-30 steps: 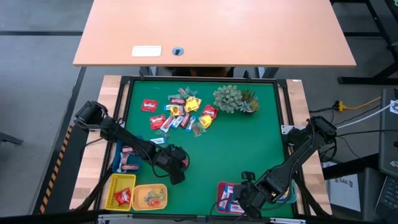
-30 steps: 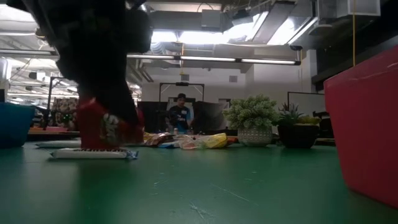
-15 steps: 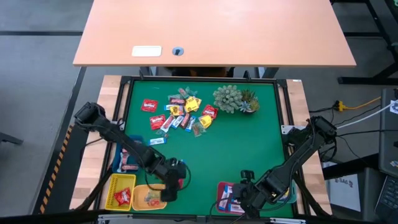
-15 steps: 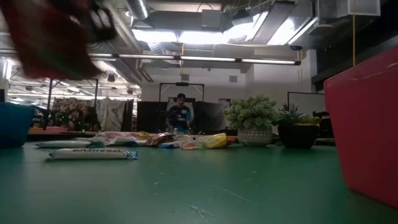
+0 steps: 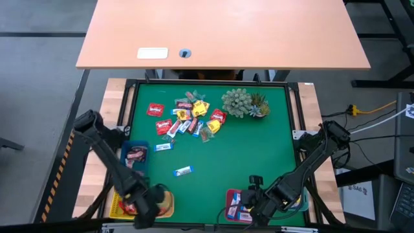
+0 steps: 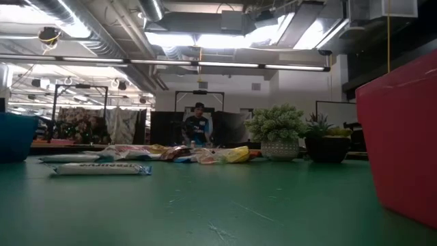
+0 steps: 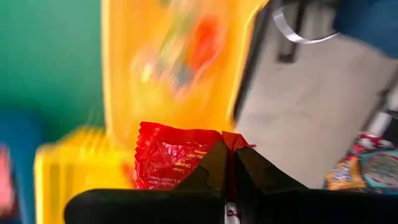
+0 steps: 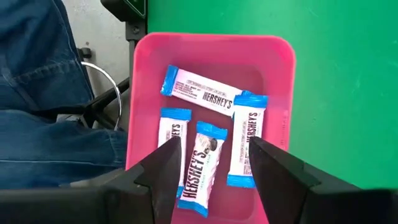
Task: Sort candy
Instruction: Put the red candy into the yellow bin, then put the blue chocolate into the red bin
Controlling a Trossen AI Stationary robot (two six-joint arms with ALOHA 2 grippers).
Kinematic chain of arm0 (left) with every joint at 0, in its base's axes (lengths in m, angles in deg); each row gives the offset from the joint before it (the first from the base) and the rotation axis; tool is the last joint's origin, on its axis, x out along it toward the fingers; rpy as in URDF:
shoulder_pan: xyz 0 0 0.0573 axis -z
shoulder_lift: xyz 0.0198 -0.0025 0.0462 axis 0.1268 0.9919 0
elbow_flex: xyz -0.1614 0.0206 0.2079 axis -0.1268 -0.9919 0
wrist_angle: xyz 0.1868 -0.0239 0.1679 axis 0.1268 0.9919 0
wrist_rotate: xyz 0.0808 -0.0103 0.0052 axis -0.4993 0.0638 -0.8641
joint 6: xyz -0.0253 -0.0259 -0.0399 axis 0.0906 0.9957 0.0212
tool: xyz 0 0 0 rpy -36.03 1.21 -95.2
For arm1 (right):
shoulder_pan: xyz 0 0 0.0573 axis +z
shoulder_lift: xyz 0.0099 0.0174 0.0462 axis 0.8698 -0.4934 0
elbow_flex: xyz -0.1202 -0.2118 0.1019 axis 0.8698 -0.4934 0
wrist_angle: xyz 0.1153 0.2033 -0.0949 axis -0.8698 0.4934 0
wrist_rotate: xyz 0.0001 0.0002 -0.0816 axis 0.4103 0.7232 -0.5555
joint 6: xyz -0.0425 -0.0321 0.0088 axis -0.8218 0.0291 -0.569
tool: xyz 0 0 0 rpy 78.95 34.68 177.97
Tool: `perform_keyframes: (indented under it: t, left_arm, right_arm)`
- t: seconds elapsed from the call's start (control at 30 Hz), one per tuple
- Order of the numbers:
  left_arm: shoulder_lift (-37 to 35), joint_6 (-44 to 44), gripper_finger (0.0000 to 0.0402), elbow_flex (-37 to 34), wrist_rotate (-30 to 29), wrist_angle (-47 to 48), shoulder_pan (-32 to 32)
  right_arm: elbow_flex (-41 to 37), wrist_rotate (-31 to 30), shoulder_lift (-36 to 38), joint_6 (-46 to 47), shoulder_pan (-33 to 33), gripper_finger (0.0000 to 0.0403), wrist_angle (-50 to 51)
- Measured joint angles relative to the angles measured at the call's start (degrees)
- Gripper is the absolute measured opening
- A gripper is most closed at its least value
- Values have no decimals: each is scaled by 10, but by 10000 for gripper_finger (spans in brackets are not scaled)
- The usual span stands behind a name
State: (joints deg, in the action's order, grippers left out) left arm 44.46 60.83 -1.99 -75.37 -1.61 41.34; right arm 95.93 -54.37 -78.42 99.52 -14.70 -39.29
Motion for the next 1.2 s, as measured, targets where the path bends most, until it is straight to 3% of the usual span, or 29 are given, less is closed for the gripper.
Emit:
perform_keyframes:
  t: [0.3,0.53,0.7,0.93,1.2]
  left_arm:
    - [0,154,0,0,-11,60,101]
    - [0,232,2,0,-40,60,140]
    - [0,298,28,0,-43,60,153]
    - [0,323,76,0,-50,78,156]
    - [0,322,127,0,-147,76,154]
  right_arm:
    - [0,-2,0,0,0,189,-55]
    - [0,-83,0,-50,-2,189,-91]
    - [0,-121,-1,-109,-21,189,-157]
    - [0,-109,-45,-225,-82,189,-298]
    - [0,-81,-119,-345,-166,189,-444]
